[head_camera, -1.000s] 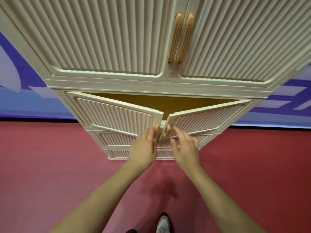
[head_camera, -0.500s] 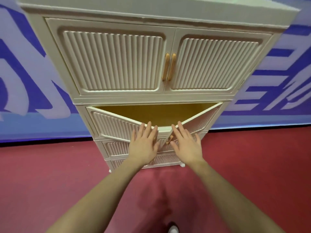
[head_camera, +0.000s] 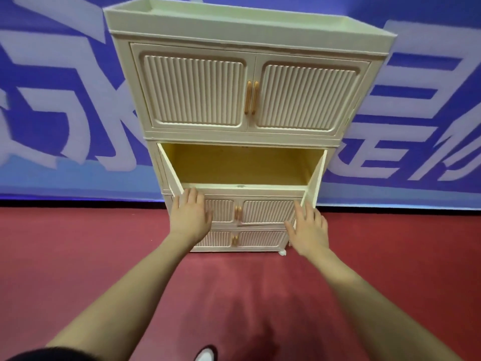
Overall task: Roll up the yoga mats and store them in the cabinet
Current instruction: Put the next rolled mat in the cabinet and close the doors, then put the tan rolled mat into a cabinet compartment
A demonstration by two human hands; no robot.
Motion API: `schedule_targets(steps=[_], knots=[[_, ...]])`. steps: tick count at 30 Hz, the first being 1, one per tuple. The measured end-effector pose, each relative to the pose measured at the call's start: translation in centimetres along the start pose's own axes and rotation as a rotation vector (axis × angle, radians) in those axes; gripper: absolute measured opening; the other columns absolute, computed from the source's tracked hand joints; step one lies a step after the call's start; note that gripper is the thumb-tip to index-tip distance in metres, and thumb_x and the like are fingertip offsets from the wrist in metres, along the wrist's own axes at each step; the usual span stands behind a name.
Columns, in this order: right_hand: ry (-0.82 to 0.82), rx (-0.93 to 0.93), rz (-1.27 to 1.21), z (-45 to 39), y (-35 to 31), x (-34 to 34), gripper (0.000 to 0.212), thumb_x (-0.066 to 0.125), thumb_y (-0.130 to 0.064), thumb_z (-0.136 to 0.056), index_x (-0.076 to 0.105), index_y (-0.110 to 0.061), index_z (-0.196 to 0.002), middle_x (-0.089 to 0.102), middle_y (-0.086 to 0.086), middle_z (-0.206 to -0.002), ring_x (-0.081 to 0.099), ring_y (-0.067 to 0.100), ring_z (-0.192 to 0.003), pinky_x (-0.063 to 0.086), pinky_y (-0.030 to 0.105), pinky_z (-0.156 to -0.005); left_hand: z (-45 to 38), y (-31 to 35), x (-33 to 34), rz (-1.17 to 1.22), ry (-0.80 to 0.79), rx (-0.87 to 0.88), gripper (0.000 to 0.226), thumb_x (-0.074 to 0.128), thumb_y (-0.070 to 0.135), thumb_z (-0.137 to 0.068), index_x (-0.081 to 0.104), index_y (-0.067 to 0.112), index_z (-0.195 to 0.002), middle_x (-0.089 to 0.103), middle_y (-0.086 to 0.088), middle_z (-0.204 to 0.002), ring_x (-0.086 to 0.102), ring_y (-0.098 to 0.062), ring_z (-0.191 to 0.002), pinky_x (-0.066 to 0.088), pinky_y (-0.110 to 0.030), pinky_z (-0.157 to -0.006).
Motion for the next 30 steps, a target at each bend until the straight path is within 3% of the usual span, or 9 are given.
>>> schedule_targets(steps=[4,10,14,20,23,30], knots=[[0.068,-0.143,-0.094,5.2,0.4,-1.3,0.061,0.042,-0.039,-0.097,0.020,-0.016,-0.149,0.022,0.012,-0.154,0.025,0.031,-0.137,0.019,0.042,-0.109,6.1,3.5,-1.6,0.145,0.070,0.036,0.047,0.053,0.029,-0.092,0.050,0.003,-0.132,0.045,-0.018,-0.142,0.038,-0.033,-0.134,0.025,-0.045,-0.110],[0.221,-0.362,-0.226,14.6,1.4,-3.9,0.042,0.057,-0.024,-0.091,0.053,-0.011,-0.130,0.059,0.009,-0.118,0.055,0.033,-0.107,0.039,0.040,-0.088,16.8,8.9,-4.2,0.311,0.092,0.184,0.056,0.034,0.040,-0.087,0.060,0.003,-0.120,0.060,-0.015,-0.126,0.057,-0.035,-0.113,0.044,-0.044,-0.089],[0.234,-0.351,-0.269,22.0,2.8,-3.6,0.038,0.051,-0.027,-0.089,0.058,-0.011,-0.123,0.062,0.009,-0.107,0.060,0.033,-0.095,0.046,0.041,-0.077,23.9,11.8,-5.9,0.359,0.126,0.236,0.050,0.036,0.036,-0.088,0.062,0.003,-0.116,0.066,-0.012,-0.114,0.062,-0.034,-0.102,0.047,-0.040,-0.082],[0.096,-0.203,-0.253,32.3,7.5,0.1,0.042,0.048,-0.026,-0.095,0.049,-0.013,-0.134,0.055,0.008,-0.127,0.052,0.031,-0.115,0.037,0.042,-0.092,33.5,15.8,-3.0,0.437,-0.006,0.271,0.053,0.037,0.038,-0.085,0.062,0.004,-0.118,0.061,-0.014,-0.123,0.058,-0.036,-0.109,0.047,-0.044,-0.090],[0.088,-0.155,-0.269,38.8,9.9,1.7,0.046,0.041,-0.033,-0.092,0.054,-0.010,-0.129,0.060,0.010,-0.119,0.058,0.031,-0.109,0.043,0.043,-0.088,39.3,17.1,-1.2,0.454,-0.067,0.225,0.044,0.046,0.031,-0.089,0.060,0.007,-0.123,0.055,-0.012,-0.133,0.052,-0.034,-0.117,0.040,-0.042,-0.094],[-0.054,-0.160,-0.214,51.6,14.1,4.2,0.041,0.049,-0.025,-0.095,0.050,-0.012,-0.134,0.056,0.009,-0.126,0.053,0.032,-0.113,0.040,0.042,-0.092,52.1,19.0,0.6,0.421,-0.166,0.281,0.052,0.037,0.039,-0.085,0.065,0.005,-0.113,0.062,-0.017,-0.120,0.061,-0.038,-0.103,0.048,-0.045,-0.084]])
Point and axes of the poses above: each hand's wrist, its own z-axis away from the middle knuckle, its own x-axis out of the palm, y = z × x, the point moved 8 cm from there along -z, towards the middle knuckle
